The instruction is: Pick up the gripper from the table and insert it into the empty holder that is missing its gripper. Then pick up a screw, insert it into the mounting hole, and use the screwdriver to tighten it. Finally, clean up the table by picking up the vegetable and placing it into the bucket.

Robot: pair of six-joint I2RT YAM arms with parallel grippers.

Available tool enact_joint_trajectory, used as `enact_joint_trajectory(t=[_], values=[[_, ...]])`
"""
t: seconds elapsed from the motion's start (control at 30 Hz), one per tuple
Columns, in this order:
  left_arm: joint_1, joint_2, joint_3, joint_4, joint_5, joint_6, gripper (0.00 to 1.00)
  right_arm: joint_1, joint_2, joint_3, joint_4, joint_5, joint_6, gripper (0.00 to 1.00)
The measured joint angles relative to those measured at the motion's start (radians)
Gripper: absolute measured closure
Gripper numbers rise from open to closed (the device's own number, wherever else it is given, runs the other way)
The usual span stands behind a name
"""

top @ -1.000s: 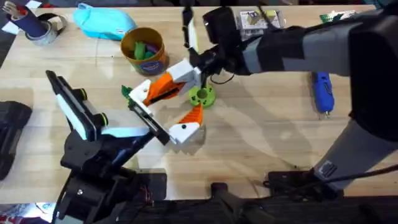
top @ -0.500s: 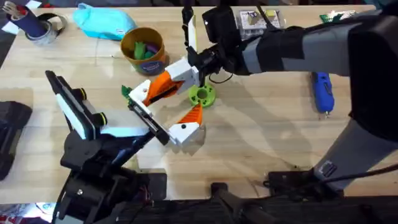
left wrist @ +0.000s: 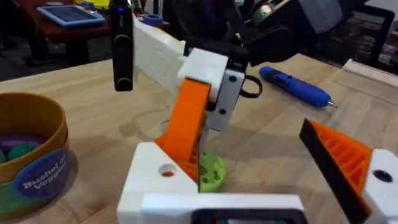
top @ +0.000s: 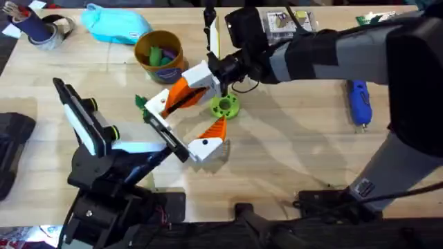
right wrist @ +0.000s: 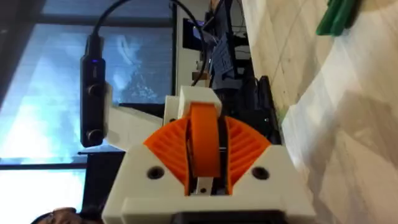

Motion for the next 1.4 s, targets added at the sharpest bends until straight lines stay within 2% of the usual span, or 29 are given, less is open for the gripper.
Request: enact_joint_trajectory(t=[0.27, 0.8, 1.03, 1.1, 1.13, 1.2, 1.4], values=[[0.0, -0.001, 0.0, 0.001, -0.002, 0.016, 0.006, 0.001, 0.012, 0.0, 0.018, 0.006, -0.005, 0.552], [0.0, -0.001, 0.0, 0.001, -0.004, 0.03, 0.006, -0.004, 0.017, 0.0, 0.038, 0.005, 0.0, 0.351], [-0.01, -0.001, 0.0, 0.001, 0.035, 0.03, 0.006, -0.029, 0.017, 0.0, 0.042, 0.01, 0.013, 0.272], [-0.01, -0.001, 0.0, 0.001, 0.039, 0.03, 0.006, -0.038, 0.017, 0.0, 0.042, 0.011, 0.014, 0.208], [-0.01, -0.001, 0.0, 0.001, 0.04, 0.03, 0.006, -0.044, 0.017, 0.0, 0.042, 0.011, 0.015, 0.115], [-0.01, -0.001, 0.0, 0.001, 0.041, 0.03, 0.006, -0.054, 0.017, 0.0, 0.044, 0.015, 0.015, 0.021], [-0.01, -0.001, 0.0, 0.001, 0.042, 0.03, 0.006, -0.108, 0.017, 0.0, 0.042, 0.056, 0.015, 0.007]])
